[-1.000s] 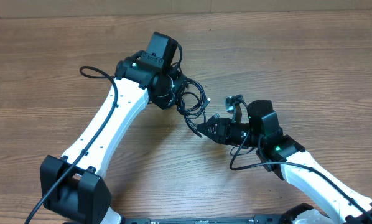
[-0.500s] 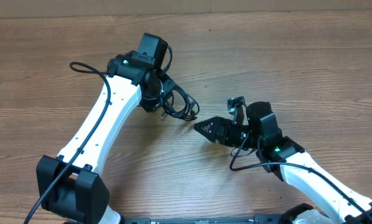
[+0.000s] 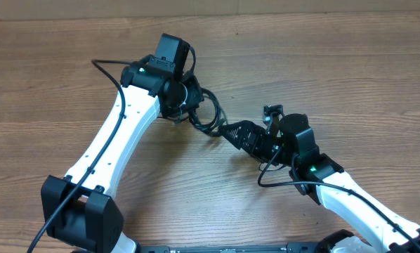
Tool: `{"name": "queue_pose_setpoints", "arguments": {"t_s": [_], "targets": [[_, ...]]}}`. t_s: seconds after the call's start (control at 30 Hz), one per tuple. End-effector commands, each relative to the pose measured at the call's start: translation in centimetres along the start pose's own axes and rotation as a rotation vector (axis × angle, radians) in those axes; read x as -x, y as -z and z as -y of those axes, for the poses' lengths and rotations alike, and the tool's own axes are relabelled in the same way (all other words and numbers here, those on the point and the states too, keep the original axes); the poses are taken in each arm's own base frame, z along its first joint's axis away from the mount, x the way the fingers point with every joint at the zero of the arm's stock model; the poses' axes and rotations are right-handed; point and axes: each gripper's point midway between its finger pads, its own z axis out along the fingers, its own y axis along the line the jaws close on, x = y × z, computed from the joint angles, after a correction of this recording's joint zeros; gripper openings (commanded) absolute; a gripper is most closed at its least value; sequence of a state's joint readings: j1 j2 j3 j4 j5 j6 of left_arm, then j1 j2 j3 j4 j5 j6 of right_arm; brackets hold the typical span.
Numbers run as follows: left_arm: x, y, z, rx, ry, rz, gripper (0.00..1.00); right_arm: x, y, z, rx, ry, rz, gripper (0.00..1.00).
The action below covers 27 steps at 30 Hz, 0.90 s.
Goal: Untangle cables
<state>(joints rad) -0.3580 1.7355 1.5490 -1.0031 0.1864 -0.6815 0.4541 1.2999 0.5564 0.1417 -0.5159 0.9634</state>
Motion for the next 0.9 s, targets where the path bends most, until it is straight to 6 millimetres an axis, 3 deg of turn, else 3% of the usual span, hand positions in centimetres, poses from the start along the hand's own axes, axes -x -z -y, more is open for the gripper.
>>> {"name": "queue_pose_setpoints", "arguments": {"t_s": [0.0, 0.03, 0.17, 0.37, 0.47, 0.67, 0.77, 0.87], "targets": [[-0.4, 0.6, 0.3, -0.011, -0.214, -0.014, 0.55, 0.3, 0.0, 0.1, -0.01, 0.0, 0.024, 1.0], [-0.5, 0.6, -0.1, 0.007, -0.218, -0.018, 0.79, 0.3, 0.0, 0.2, -0.012, 0.0, 0.028, 1.0], [-0.6, 0.6, -0.7, 0.039, -0.19, -0.022, 1.0, 0.9, 0.1, 1.1, -0.058, -0.011, 0.065, 1.0], [-1.8, 0.7, -1.6, 0.078, 0.019, -0.064, 0.98, 1.0, 0.1, 1.5, -0.078, 0.029, 0.076, 1.0], [-2.6, 0.5, -2.3, 0.11, 0.177, -0.087, 0.72, 1.1, 0.1, 1.7, -0.086, 0.042, 0.078, 1.0], [-4.8, -1.9, -4.7, 0.205, 0.456, -0.107, 0.49, 1.1, 0.2, 2.4, -0.116, 0.032, 0.084, 1.0], [-5.4, -3.8, -4.8, 0.184, 0.494, -0.106, 0.5, 1.2, 0.3, 3.0, -0.146, 0.022, 0.094, 1.0], [-6.3, -5.6, -4.4, 0.146, 0.473, -0.118, 0.64, 1.2, 0.4, 3.3, -0.154, 0.015, 0.094, 1.0]]}}
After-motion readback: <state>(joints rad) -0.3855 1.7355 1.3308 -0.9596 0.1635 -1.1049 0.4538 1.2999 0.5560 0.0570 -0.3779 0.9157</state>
